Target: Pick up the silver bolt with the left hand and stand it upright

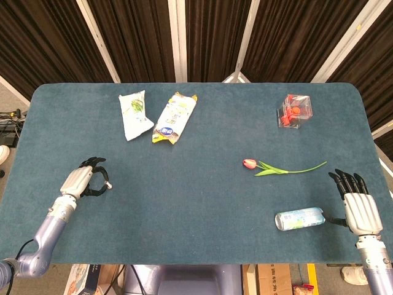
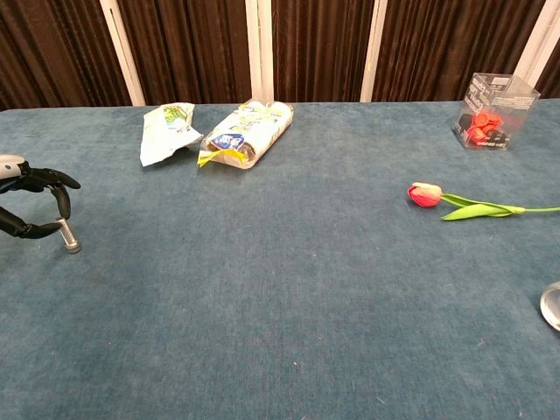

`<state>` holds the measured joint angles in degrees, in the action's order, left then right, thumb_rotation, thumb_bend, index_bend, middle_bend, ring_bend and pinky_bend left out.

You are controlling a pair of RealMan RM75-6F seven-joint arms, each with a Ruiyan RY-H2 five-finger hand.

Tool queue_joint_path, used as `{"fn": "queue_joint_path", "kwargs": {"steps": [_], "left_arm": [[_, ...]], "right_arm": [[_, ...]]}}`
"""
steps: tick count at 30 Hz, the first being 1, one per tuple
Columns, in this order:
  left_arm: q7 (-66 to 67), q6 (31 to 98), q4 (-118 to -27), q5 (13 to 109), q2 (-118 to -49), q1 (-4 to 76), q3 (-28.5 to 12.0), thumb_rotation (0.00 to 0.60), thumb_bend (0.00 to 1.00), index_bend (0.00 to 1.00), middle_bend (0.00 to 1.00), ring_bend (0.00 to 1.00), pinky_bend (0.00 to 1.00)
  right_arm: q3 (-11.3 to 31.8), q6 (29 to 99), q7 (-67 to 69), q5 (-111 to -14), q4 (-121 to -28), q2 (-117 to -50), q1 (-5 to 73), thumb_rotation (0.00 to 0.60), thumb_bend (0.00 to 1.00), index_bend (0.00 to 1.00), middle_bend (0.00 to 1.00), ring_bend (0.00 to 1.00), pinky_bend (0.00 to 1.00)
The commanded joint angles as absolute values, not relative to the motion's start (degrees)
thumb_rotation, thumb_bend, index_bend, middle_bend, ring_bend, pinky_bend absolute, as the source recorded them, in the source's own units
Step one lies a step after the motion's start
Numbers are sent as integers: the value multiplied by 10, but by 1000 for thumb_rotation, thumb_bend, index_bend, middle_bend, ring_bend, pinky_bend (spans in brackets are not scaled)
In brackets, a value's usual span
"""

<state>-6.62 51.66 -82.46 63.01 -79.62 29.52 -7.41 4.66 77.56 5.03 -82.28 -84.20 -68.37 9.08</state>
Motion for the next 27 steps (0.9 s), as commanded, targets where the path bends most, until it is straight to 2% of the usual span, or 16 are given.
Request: {"fn": "queue_joint_path", "kwargs": {"steps": [1, 5, 9, 14, 20, 23, 27], "left_arm": [[-63, 516, -824, 630, -796, 295, -74, 600, 510, 508, 92, 0, 0], [-62, 517, -825, 631, -795, 294, -74, 600, 505, 478, 87, 0, 0], [-65, 519, -833, 641, -787, 293, -74, 600, 486, 355, 69, 0, 0], [-51, 553, -872, 677, -753, 284, -69, 600, 432, 290, 52, 0, 0], [41, 648, -971, 717, -686, 243, -48, 600, 416, 243, 38, 0, 0], [115, 727, -1021, 729, -655, 202, -30, 600, 416, 233, 34, 0, 0], [153, 804, -1034, 743, -644, 157, -15, 600, 415, 207, 23, 0, 0]], "right_arm": [[47, 775, 50, -823, -842, -684, 91, 600, 104, 144, 97, 96, 30], [47, 774, 49, -822, -842, -684, 91, 600, 104, 144, 97, 96, 32], [46, 775, 51, -823, -843, -684, 91, 600, 103, 144, 97, 96, 31], [47, 774, 50, -821, -844, -684, 91, 600, 103, 144, 97, 95, 32], [45, 773, 41, -822, -848, -683, 92, 600, 104, 144, 97, 95, 31], [44, 775, 42, -825, -851, -682, 91, 600, 103, 144, 97, 96, 31], [43, 778, 41, -829, -852, -681, 90, 600, 104, 144, 97, 95, 32]]}}
